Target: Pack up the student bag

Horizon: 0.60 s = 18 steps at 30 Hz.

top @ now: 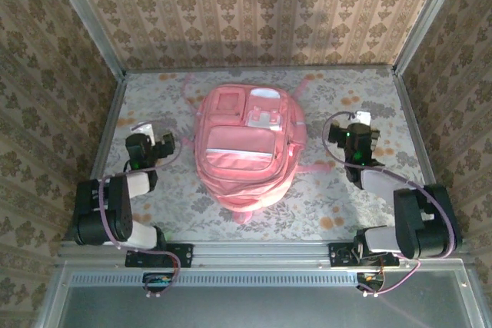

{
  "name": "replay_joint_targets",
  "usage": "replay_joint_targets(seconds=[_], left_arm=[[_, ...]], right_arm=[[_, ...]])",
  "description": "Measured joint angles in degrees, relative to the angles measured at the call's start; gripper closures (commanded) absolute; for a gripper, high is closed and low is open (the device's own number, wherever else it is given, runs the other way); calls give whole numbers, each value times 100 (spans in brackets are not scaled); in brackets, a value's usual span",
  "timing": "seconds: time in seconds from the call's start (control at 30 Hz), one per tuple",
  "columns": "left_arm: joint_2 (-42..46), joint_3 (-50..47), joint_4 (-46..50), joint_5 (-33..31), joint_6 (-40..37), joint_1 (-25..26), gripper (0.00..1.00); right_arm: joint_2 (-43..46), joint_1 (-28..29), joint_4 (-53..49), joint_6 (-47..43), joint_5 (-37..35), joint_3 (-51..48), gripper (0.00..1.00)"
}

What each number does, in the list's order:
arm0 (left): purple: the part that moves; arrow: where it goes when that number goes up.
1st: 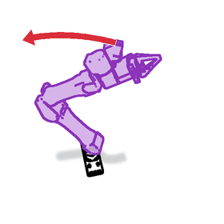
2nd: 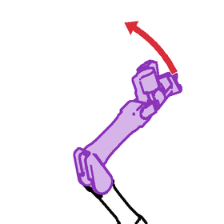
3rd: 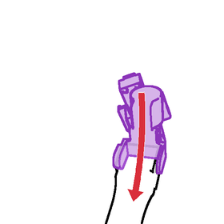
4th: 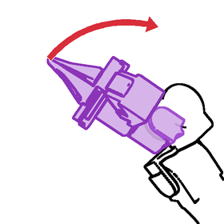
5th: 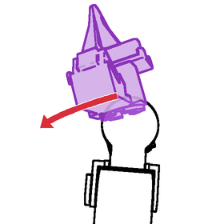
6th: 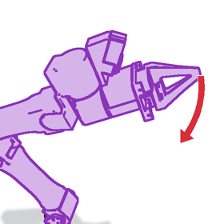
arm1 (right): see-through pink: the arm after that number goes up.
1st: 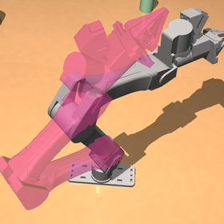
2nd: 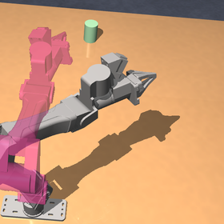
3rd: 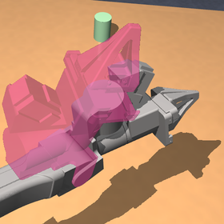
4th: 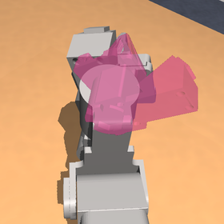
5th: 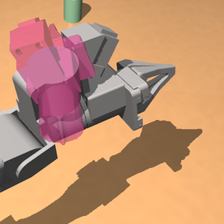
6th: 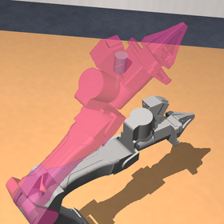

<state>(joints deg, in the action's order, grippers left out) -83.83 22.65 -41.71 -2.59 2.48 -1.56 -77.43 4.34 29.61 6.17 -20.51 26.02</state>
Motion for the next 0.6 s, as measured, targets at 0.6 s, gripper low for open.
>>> replay_joint_targets(seconds=[0.6], left_arm=[[-457,-111,-756,-516,-343,374,0]], right_arm=[[-1106,-468,2133,-299,1727,-299,0]])
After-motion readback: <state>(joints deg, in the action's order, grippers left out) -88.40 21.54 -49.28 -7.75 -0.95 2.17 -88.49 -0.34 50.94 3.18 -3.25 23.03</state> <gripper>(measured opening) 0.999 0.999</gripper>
